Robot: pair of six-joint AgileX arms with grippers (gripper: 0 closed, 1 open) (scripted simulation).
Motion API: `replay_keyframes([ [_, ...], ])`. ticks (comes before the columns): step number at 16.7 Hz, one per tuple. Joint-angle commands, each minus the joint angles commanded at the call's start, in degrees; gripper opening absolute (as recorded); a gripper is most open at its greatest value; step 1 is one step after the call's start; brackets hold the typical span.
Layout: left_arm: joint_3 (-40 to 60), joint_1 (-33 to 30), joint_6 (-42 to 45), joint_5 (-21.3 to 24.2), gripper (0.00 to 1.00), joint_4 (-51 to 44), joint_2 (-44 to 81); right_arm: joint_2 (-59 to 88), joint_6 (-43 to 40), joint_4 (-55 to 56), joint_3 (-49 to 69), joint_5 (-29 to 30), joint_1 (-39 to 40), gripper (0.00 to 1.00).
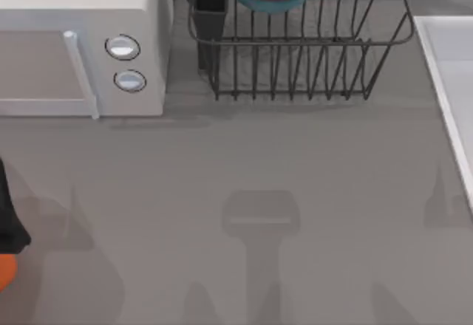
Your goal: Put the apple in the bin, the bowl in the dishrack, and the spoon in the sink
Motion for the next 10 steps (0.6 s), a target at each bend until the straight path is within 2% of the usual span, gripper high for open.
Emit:
replay_keyframes([
  [4, 0.0, 0.0, 0.0, 0.0, 1.0, 0.0, 0.0, -10.27, 0.1, -4.03, -7.94, -4.23, -4.01, 1.0],
  [10, 0.0, 0.0, 0.0, 0.0, 1.0, 0.0, 0.0, -11.52, 0.12, -4.55, -9.07, -4.8, -4.46, 1.0],
])
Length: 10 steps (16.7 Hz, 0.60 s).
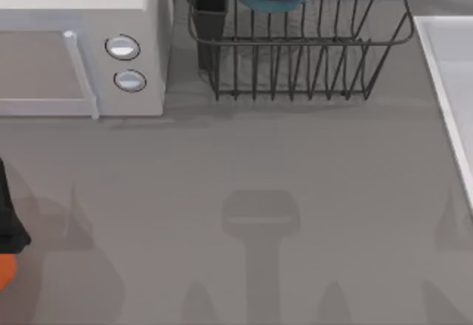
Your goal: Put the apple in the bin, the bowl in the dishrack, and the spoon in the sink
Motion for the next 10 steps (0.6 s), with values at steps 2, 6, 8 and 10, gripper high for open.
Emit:
replay_keyframes([
  [2, 0.0, 0.0, 0.0, 0.0, 1.0, 0.0, 0.0, 0.43, -0.57, -0.37, 0.3, -0.03, 0.0, 1.0],
  [6, 0.0, 0.0, 0.0, 0.0, 1.0, 0.0, 0.0, 6.54, -8.93, -5.54, 4.38, -0.17, -0.31, 1.0],
  [8, 0.0, 0.0, 0.0, 0.0, 1.0, 0.0, 0.0, 11.72, -16.75, -9.94, 7.68, -0.16, -0.69, 1.0],
  [10, 0.0, 0.0, 0.0, 0.0, 1.0, 0.0, 0.0, 17.92, -26.95, -15.24, 11.47, -0.09, -1.16, 1.0],
])
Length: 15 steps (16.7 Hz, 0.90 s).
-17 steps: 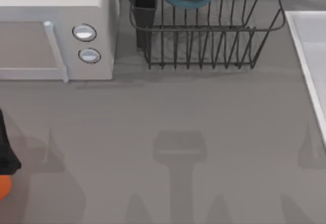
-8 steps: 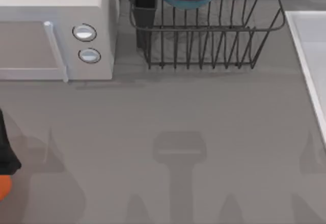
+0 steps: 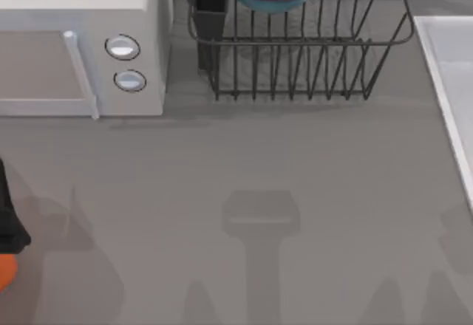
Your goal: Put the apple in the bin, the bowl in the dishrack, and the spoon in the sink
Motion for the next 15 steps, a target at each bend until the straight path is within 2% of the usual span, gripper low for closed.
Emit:
replay_keyframes([
  [9, 0.0, 0.0, 0.0, 0.0, 1.0, 0.0, 0.0, 32.56, -57.91, -27.91, 18.6, 0.45, -2.06, 1.0],
  [12, 0.0, 0.0, 0.0, 0.0, 1.0, 0.0, 0.0, 41.85, -73.36, -35.86, 24.25, 0.45, -2.59, 1.0],
  [15, 0.0, 0.0, 0.0, 0.0, 1.0, 0.0, 0.0, 49.04, -85.34, -41.96, 29.15, 0.25, -3.02, 1.0],
])
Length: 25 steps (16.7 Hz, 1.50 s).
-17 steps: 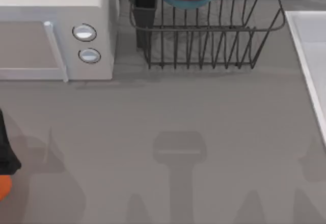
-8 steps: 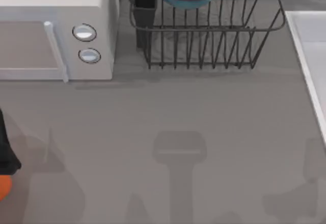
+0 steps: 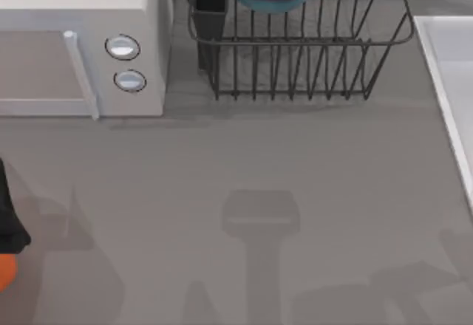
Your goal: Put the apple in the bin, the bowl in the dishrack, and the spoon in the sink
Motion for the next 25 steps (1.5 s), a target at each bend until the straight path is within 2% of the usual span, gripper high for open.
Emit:
replay_keyframes([
  [5, 0.0, 0.0, 0.0, 0.0, 1.0, 0.0, 0.0, 6.07, -11.31, -5.1, 4.82, -0.43, -0.41, 1.0],
  [12, 0.0, 0.0, 0.0, 0.0, 1.0, 0.0, 0.0, 6.59, -11.77, -4.28, 4.33, -0.46, -0.23, 1.0],
  [15, 0.0, 0.0, 0.0, 0.0, 1.0, 0.0, 0.0, 9.29, -11.58, 1.57, 1.13, -0.47, -0.19, 1.0],
  [21, 0.0, 0.0, 0.0, 0.0, 1.0, 0.0, 0.0, 17.93, -11.31, 20.28, -8.74, -0.5, -0.05, 1.0],
  [25, 0.0, 0.0, 0.0, 0.0, 1.0, 0.0, 0.0, 19.44, -11.25, 23.37, -10.52, -0.5, -0.03, 1.0],
])
